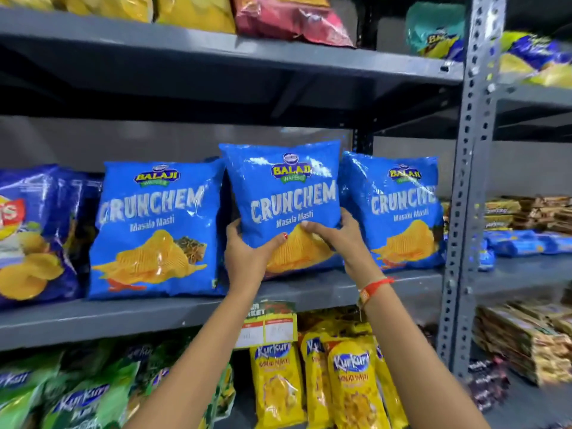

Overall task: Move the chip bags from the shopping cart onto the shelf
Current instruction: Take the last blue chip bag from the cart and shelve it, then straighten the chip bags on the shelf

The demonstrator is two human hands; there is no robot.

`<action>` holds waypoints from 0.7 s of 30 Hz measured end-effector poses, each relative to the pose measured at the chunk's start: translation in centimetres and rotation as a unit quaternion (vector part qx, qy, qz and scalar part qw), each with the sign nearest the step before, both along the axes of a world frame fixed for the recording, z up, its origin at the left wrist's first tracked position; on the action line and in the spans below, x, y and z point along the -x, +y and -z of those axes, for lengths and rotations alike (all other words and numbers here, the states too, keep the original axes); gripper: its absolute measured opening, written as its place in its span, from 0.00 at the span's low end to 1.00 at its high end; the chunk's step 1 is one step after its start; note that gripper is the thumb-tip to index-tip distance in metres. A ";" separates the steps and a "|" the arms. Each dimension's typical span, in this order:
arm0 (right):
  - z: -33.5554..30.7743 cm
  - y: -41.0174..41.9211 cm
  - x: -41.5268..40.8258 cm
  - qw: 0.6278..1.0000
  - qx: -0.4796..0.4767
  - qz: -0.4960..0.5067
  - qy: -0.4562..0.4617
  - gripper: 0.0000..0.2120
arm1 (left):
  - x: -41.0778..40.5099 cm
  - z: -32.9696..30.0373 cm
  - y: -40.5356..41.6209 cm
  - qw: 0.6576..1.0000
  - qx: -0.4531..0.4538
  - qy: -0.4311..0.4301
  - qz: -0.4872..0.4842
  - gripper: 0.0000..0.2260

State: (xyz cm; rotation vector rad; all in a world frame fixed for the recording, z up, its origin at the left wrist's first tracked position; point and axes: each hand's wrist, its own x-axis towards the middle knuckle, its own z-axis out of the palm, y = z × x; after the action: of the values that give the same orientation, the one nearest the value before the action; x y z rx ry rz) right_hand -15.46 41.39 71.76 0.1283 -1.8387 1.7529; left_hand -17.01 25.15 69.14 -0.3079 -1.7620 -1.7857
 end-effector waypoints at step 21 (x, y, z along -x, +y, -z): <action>0.3 -15.4 -5.7 0.951 -0.154 0.079 0.257 0.22 | -8.0 -2.7 -12.2 0.960 0.027 0.237 -0.147 0.17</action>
State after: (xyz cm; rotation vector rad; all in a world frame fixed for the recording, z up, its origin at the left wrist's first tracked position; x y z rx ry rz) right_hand -9.77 26.02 71.42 0.4958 -1.6580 1.1704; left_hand -9.02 12.90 71.87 -0.4311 -1.4289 -1.3219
